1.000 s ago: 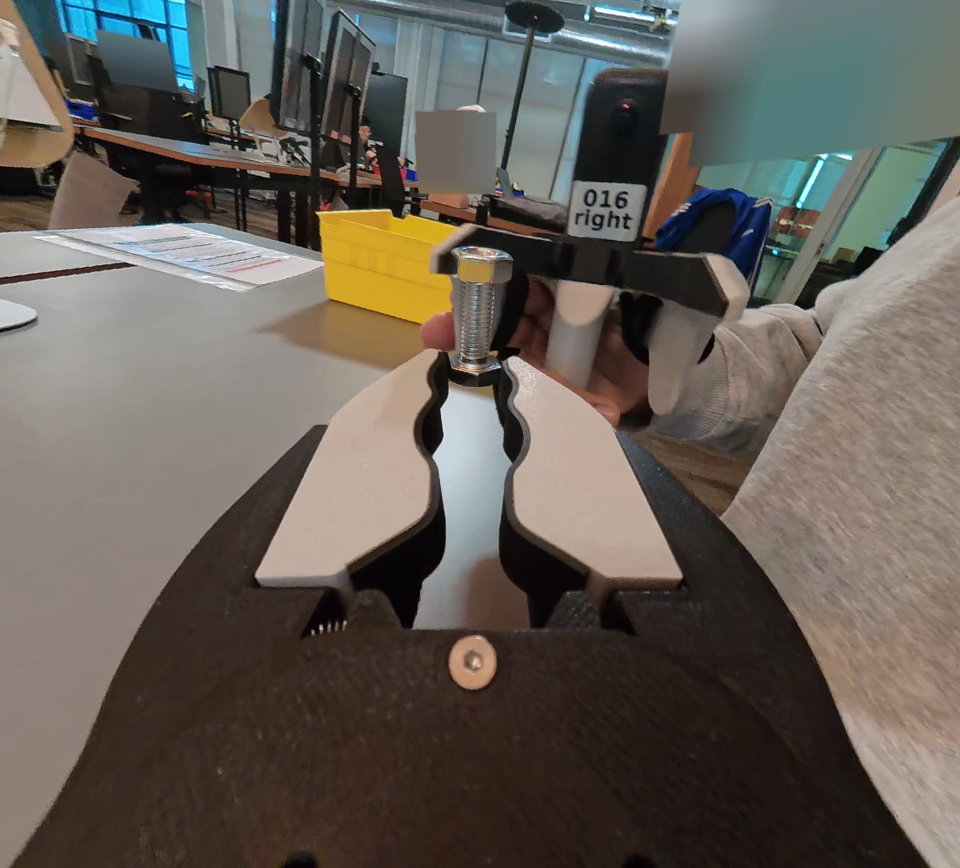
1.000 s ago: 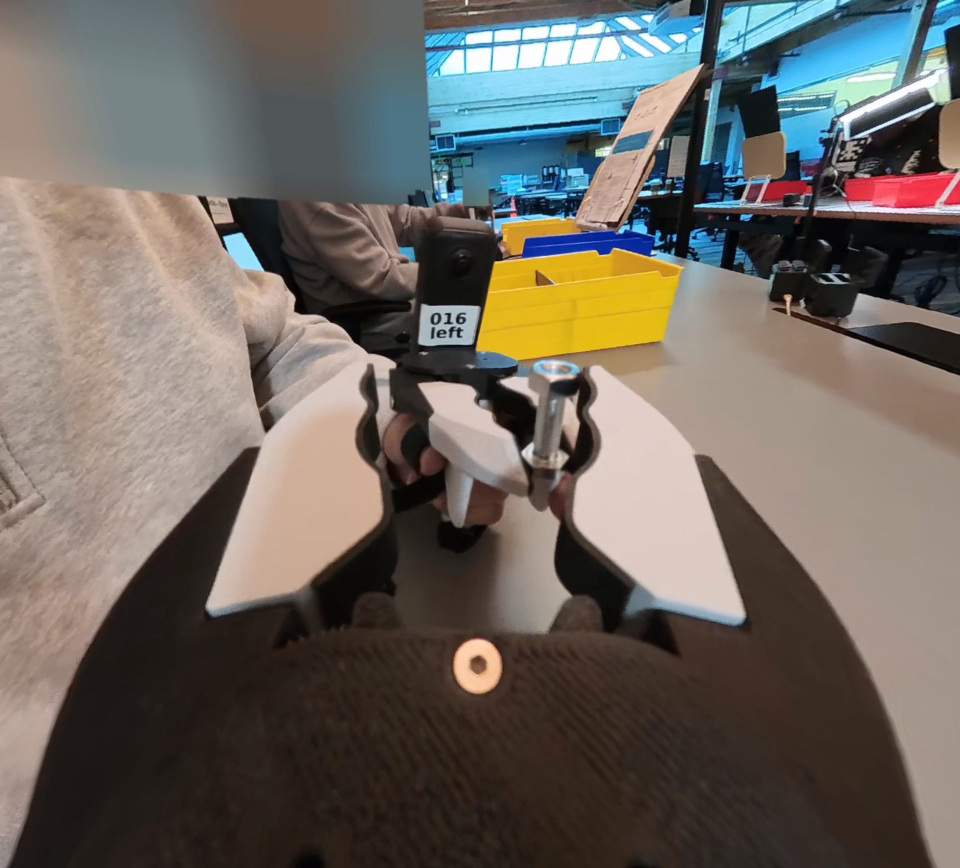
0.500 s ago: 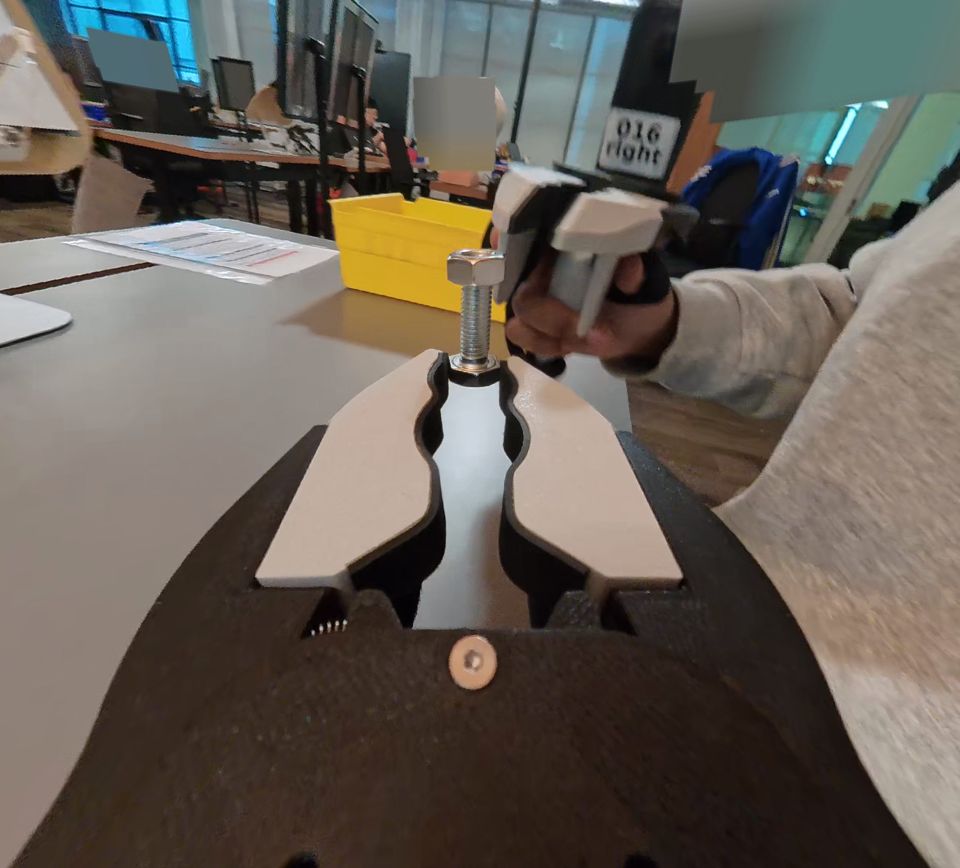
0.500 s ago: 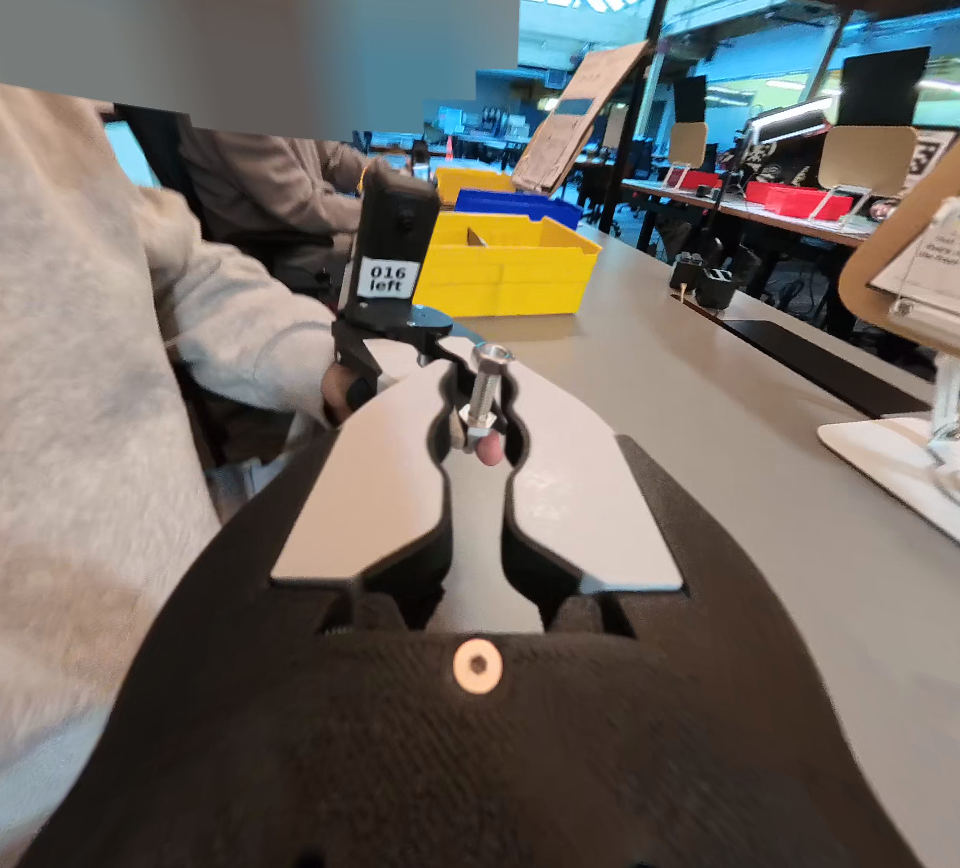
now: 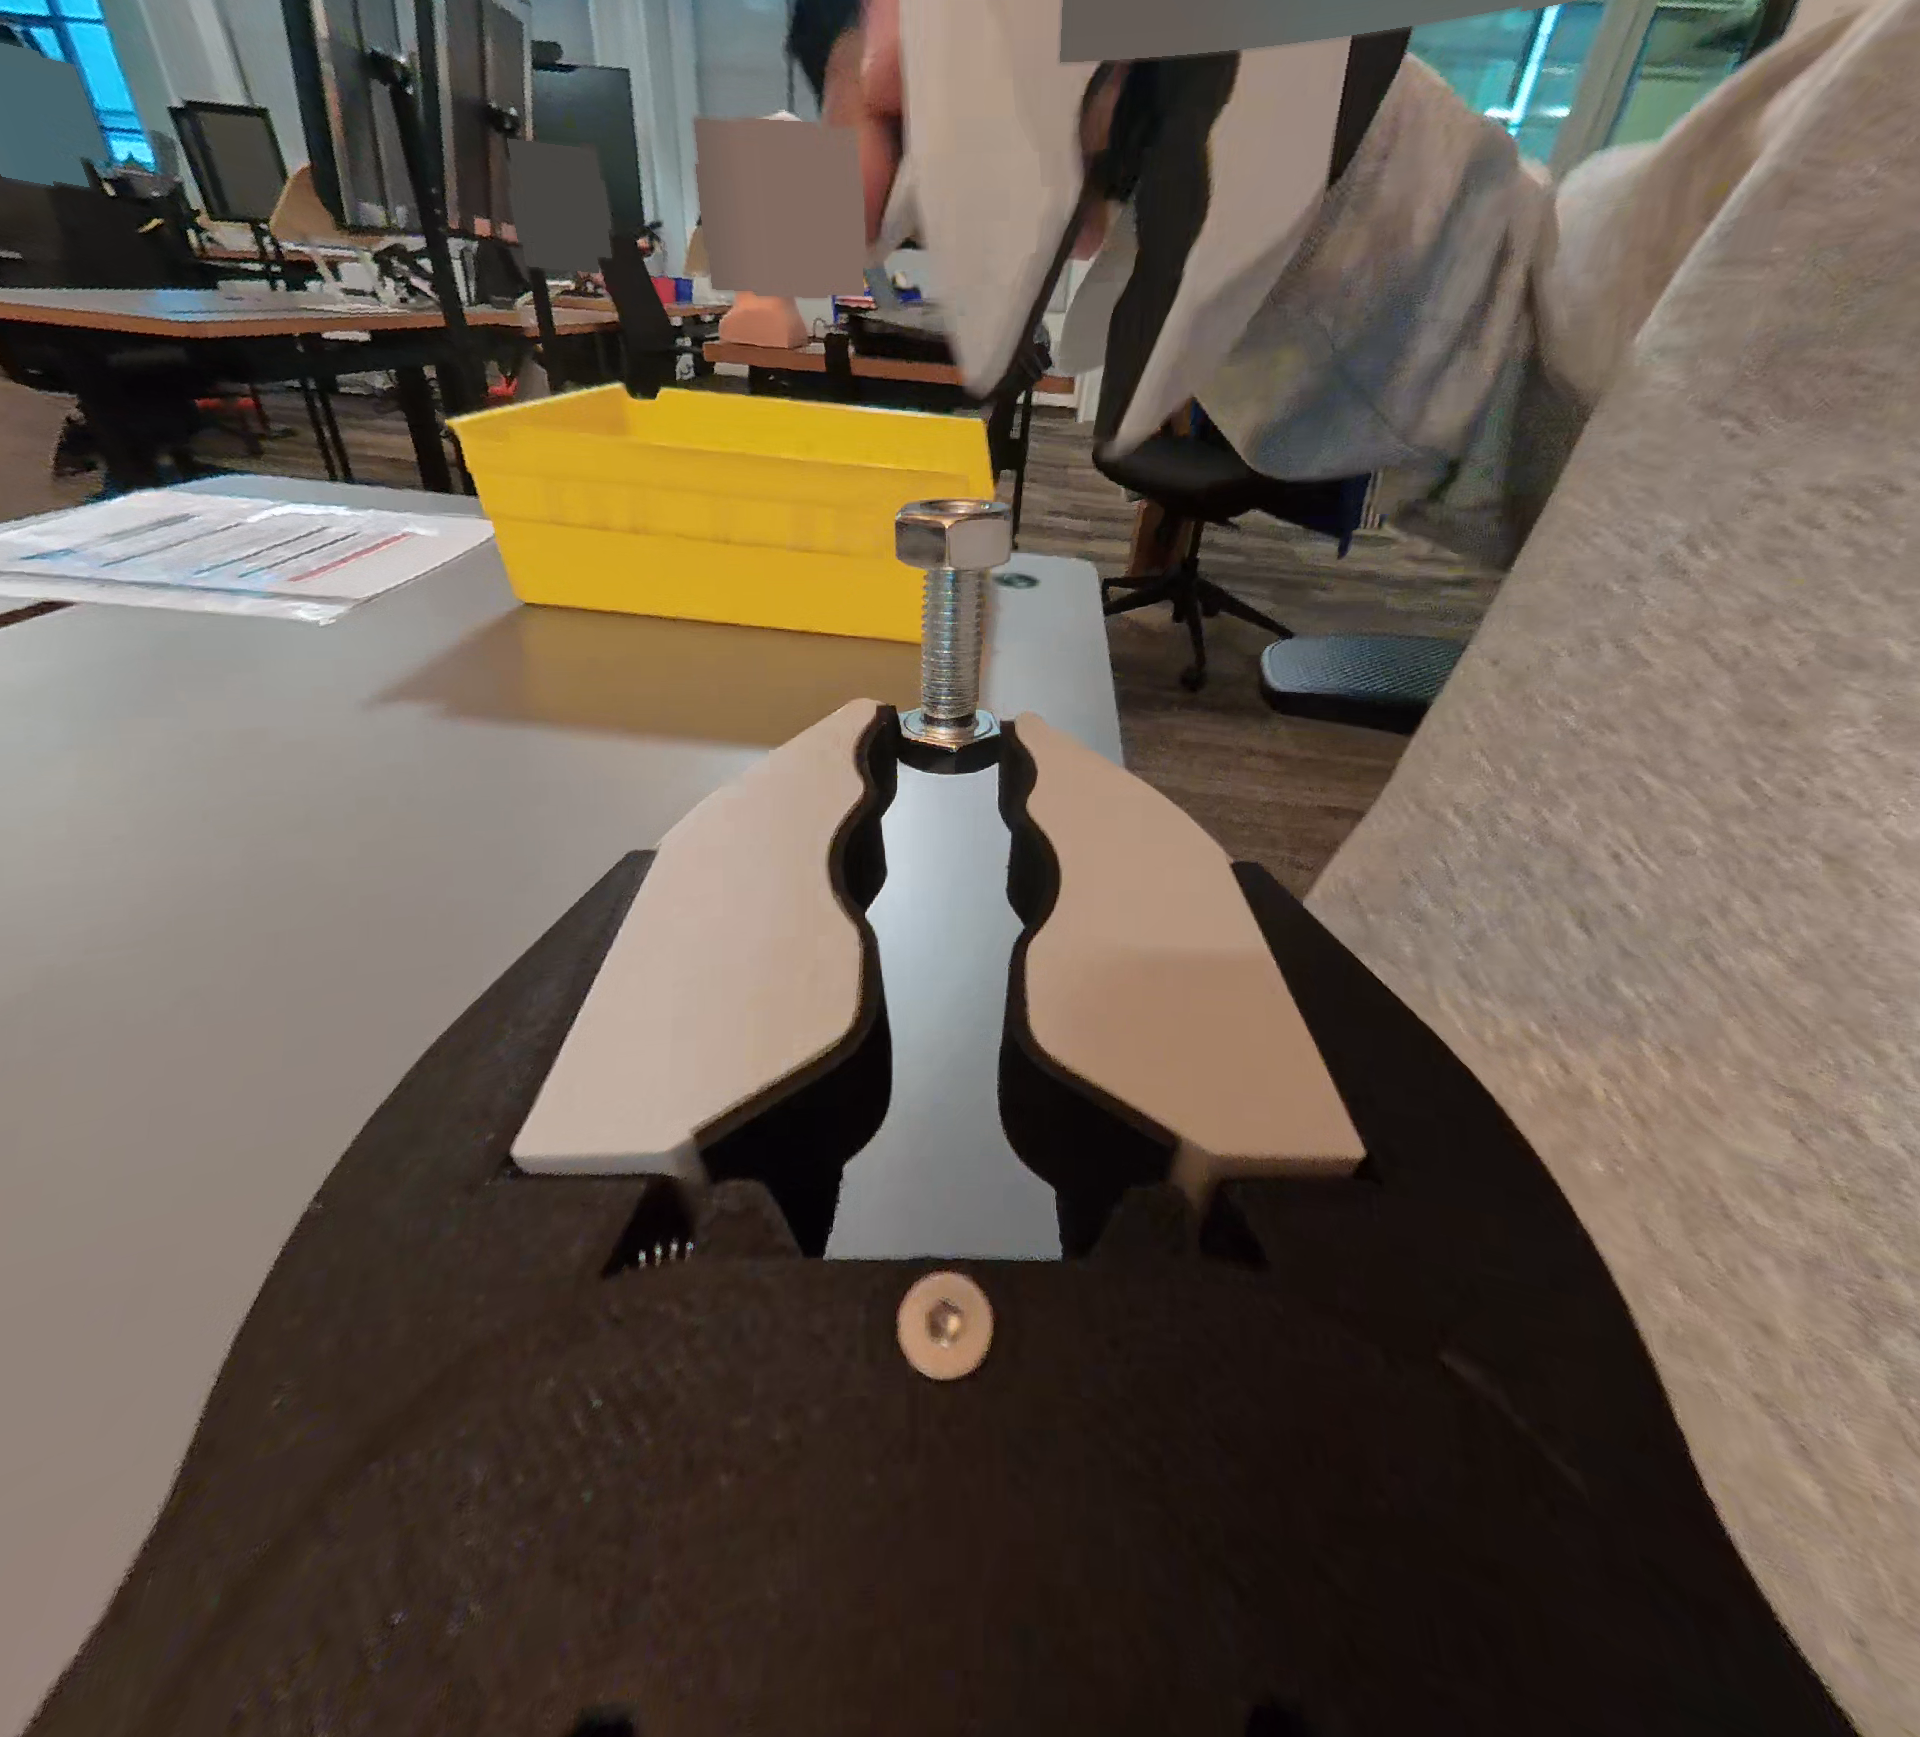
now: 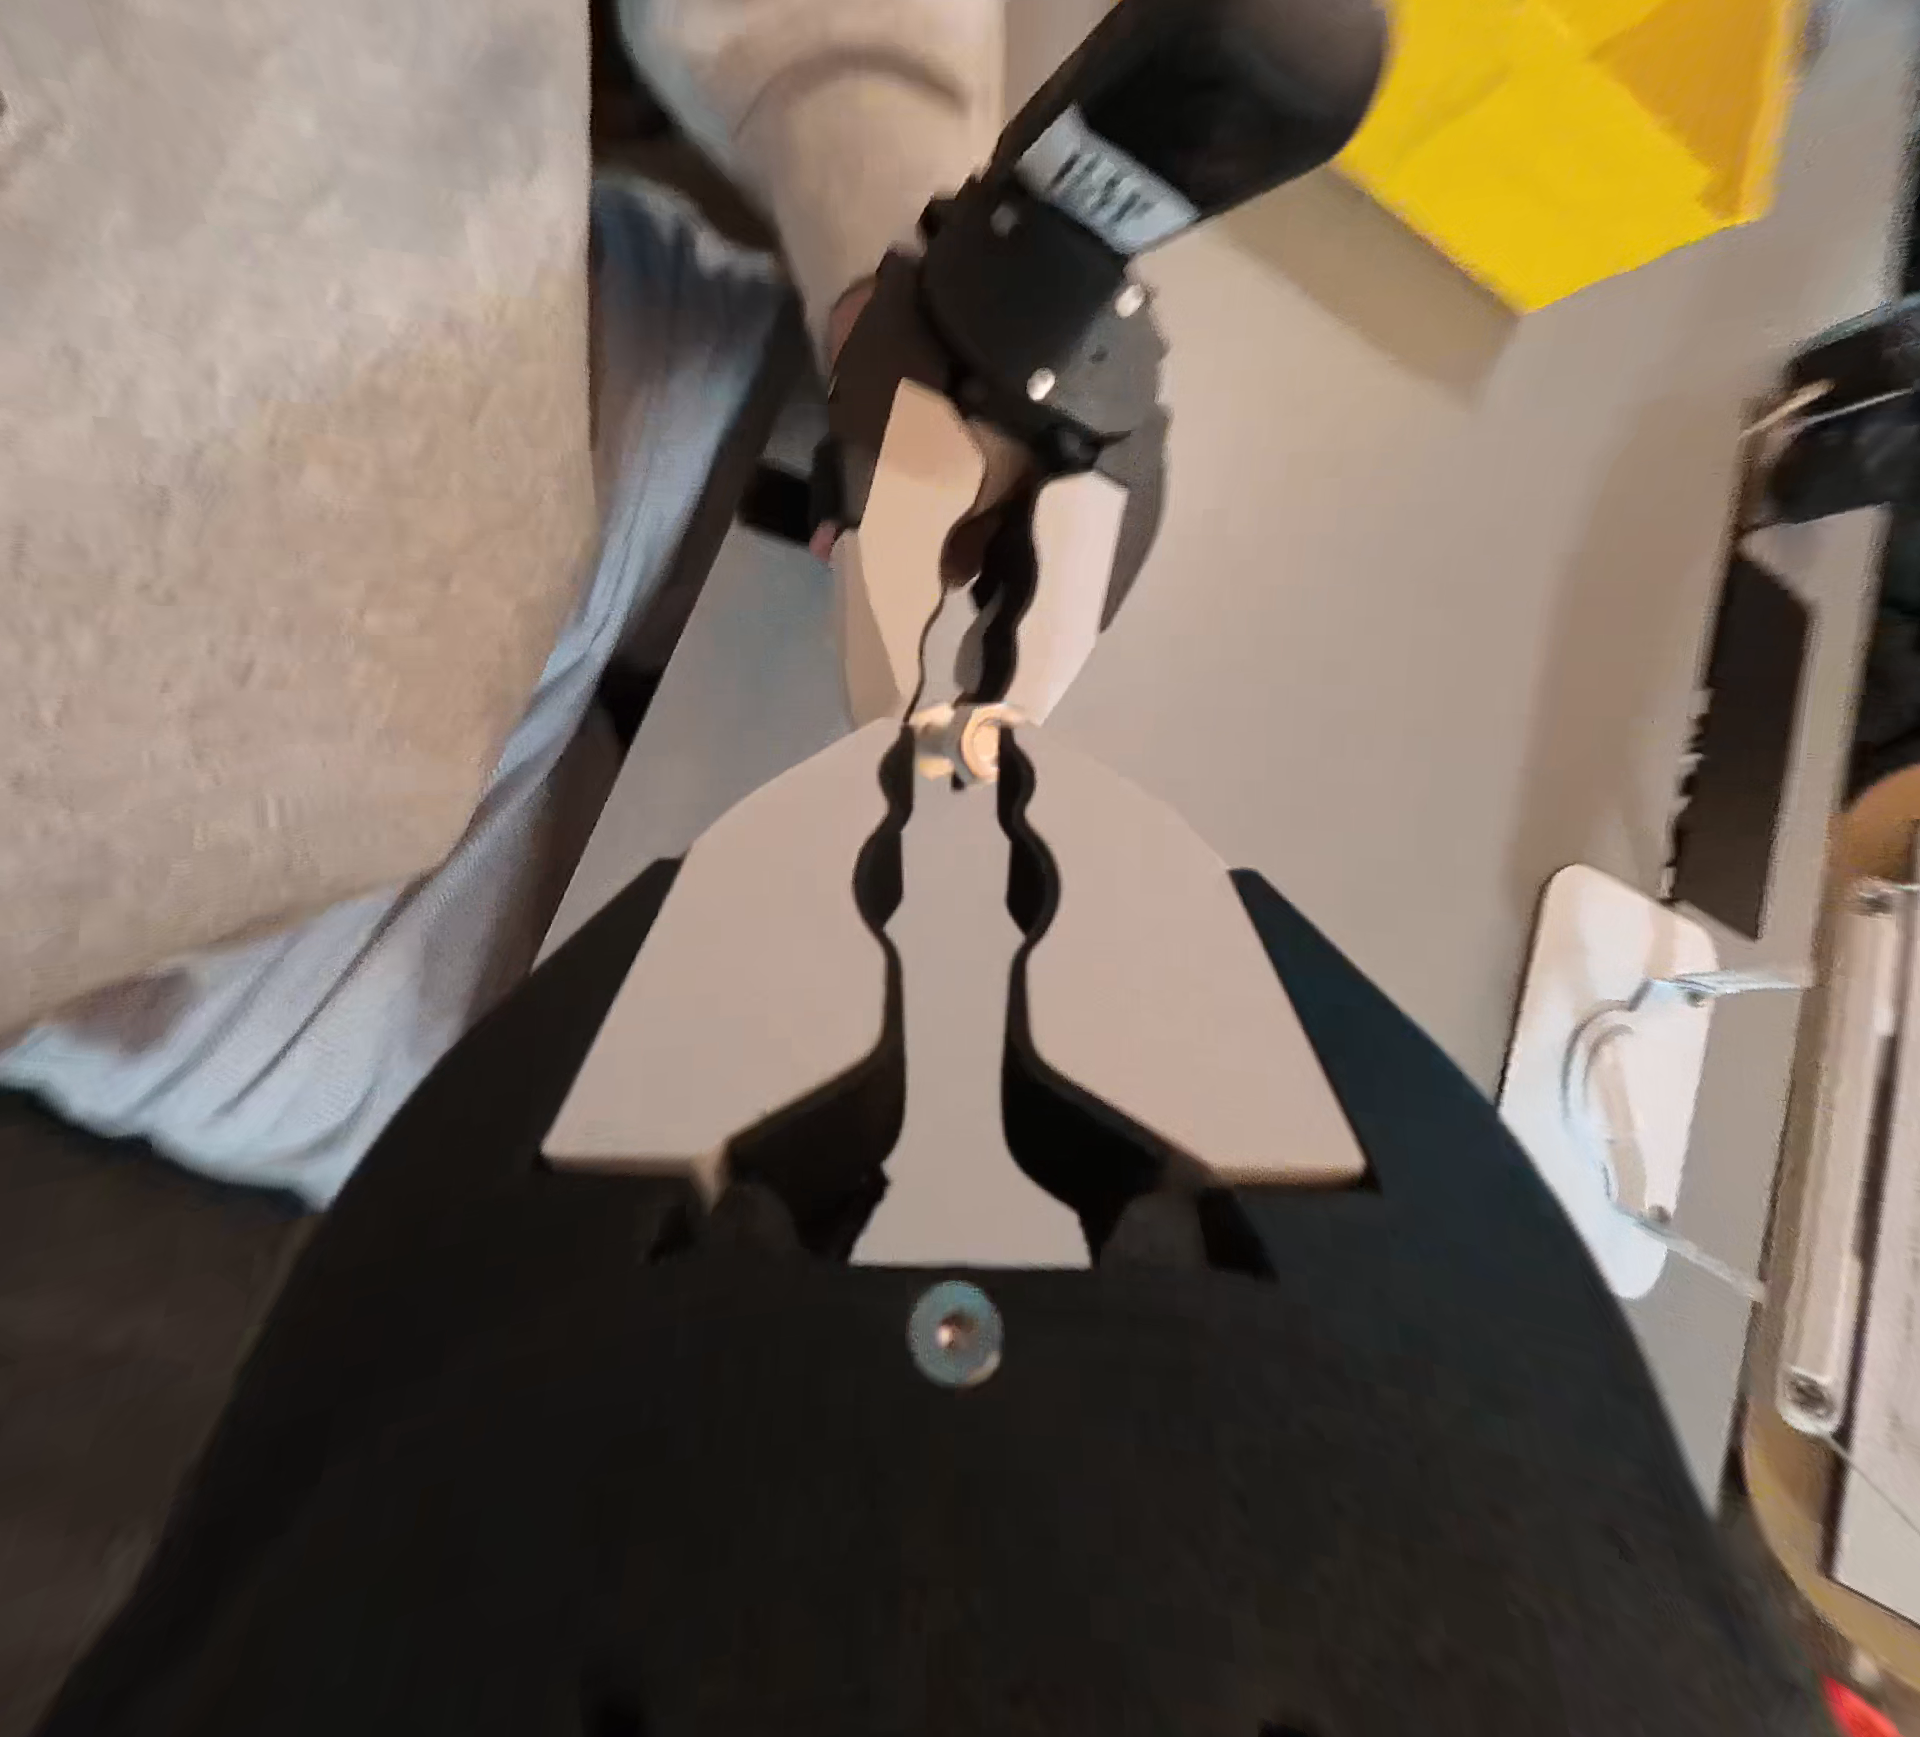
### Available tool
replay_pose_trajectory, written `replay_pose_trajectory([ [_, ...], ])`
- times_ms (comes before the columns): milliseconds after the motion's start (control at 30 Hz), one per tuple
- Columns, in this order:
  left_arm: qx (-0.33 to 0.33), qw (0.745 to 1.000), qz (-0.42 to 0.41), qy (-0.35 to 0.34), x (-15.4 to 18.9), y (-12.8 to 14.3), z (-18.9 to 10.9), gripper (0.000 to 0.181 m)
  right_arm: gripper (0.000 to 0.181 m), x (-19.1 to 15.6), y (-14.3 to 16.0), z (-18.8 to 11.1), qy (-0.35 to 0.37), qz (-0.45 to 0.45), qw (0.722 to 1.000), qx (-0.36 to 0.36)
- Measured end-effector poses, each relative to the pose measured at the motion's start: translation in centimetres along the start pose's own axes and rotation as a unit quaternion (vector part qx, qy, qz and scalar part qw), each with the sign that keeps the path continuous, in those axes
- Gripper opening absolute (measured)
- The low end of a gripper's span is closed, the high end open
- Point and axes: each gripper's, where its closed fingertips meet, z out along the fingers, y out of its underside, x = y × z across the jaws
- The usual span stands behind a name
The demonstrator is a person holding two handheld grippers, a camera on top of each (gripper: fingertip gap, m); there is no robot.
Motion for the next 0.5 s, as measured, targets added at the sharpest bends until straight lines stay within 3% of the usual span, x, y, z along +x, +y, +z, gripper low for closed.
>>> replay_pose_trajectory([
  [100, 0.005, 1.0, 0.009, 0.008, 0.6, -0.6, -0.3, 0.02, 0.025, 0.1, 0.9, 0.3, -0.043, -0.02, 0.995, -0.088],
  [500, 0.02, 0.999, 0.019, 0.031, 1.6, -1.3, -0.8, 0.02, 0.022, -0.5, -0.3, 1.7, -0.152, -0.043, 0.975, -0.156],
])
